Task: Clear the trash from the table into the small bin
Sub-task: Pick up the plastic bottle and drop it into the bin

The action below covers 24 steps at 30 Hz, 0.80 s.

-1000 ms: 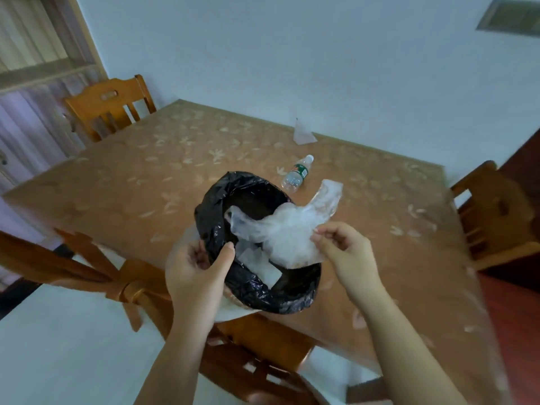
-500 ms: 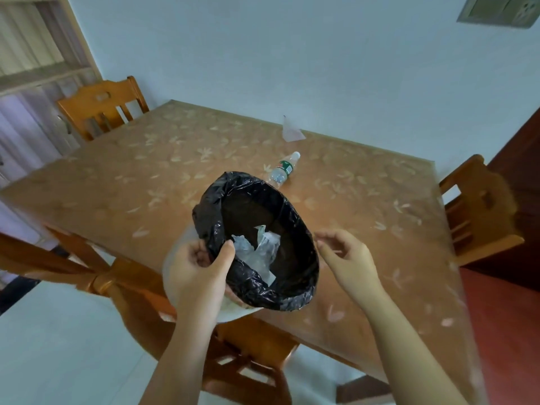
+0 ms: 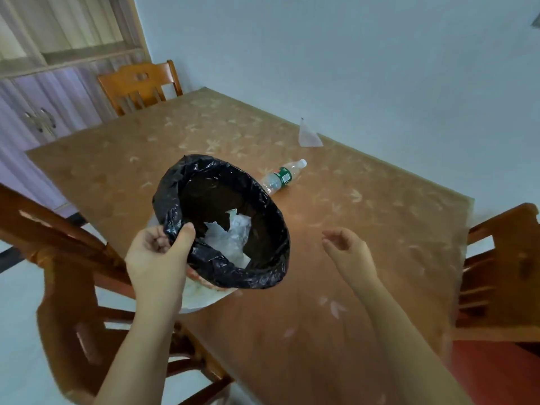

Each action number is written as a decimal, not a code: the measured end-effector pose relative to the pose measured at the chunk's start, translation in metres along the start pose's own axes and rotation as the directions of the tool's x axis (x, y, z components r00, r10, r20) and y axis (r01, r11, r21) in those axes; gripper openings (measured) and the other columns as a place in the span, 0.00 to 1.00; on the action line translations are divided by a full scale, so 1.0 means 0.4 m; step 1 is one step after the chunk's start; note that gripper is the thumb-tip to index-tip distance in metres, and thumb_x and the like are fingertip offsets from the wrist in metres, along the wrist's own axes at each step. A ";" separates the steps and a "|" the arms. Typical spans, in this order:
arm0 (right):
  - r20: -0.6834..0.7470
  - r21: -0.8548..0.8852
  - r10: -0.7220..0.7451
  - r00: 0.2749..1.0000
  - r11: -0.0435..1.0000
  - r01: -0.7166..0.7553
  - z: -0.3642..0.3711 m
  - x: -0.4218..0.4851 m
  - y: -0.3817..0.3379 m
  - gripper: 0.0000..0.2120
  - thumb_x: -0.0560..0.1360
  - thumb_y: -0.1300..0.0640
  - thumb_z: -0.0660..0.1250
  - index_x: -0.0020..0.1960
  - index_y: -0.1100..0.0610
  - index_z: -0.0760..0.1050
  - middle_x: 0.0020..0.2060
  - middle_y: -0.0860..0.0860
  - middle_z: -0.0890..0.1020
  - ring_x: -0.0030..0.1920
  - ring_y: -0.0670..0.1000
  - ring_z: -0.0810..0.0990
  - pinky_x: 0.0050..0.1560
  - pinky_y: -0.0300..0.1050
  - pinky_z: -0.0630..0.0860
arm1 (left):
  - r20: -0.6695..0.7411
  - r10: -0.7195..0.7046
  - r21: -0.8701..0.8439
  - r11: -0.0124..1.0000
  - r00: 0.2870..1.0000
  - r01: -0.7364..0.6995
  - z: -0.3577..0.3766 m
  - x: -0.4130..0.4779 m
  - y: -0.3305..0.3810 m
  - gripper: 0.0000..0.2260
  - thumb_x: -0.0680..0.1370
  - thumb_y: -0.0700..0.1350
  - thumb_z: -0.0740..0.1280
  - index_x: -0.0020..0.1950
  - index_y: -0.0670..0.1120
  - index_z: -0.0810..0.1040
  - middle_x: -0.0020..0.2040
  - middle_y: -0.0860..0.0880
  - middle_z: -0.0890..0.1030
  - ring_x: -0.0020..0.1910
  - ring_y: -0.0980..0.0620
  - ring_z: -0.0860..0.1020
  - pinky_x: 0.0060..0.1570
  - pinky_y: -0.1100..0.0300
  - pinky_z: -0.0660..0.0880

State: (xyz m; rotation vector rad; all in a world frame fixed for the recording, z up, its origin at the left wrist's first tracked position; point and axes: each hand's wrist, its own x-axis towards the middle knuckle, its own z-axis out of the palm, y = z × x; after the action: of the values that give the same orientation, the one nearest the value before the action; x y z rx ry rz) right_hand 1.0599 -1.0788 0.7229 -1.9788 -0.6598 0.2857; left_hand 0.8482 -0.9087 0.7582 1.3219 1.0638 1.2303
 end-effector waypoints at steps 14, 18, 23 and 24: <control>0.115 0.007 0.036 0.993 0.999 -0.037 0.254 0.484 0.037 0.06 0.70 0.55 0.68 0.45 0.47 0.73 0.41 0.43 0.79 0.41 0.40 0.76 0.39 0.36 0.69 | -0.129 0.113 0.153 0.984 0.985 -0.093 0.180 0.292 -0.035 0.13 0.69 0.49 0.71 0.32 0.54 0.67 0.29 0.52 0.69 0.24 0.62 0.69 0.25 0.66 0.68; 0.004 0.105 0.184 0.983 0.977 -0.183 0.358 0.606 0.070 0.16 0.69 0.52 0.69 0.55 0.54 0.72 0.44 0.47 0.77 0.42 0.46 0.76 0.38 0.38 0.69 | -0.145 0.121 0.195 0.976 0.982 -0.091 0.239 0.380 -0.068 0.12 0.69 0.50 0.71 0.34 0.52 0.68 0.32 0.50 0.70 0.30 0.56 0.70 0.30 0.63 0.70; -0.073 0.054 0.356 0.932 0.934 -0.353 0.466 0.702 0.131 0.32 0.68 0.50 0.70 0.67 0.54 0.61 0.62 0.60 0.67 0.58 0.60 0.71 0.56 0.56 0.72 | -0.165 0.129 0.143 0.984 0.978 -0.106 0.290 0.447 -0.096 0.11 0.70 0.47 0.71 0.35 0.49 0.68 0.31 0.52 0.67 0.27 0.61 0.67 0.28 0.70 0.67; -0.101 0.051 0.381 0.919 0.925 -0.378 0.483 0.715 0.140 0.34 0.68 0.50 0.71 0.68 0.54 0.59 0.63 0.61 0.65 0.60 0.62 0.69 0.57 0.57 0.71 | -0.170 0.131 0.143 0.984 0.977 -0.107 0.297 0.457 -0.101 0.11 0.70 0.47 0.71 0.35 0.49 0.68 0.31 0.52 0.67 0.27 0.61 0.66 0.28 0.70 0.66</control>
State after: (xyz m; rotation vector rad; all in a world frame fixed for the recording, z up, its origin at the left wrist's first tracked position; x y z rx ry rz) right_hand 1.2246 -0.7945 0.6030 -2.0689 -0.1935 0.4149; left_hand 0.9848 -0.7351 0.7414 1.4142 1.2263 1.4098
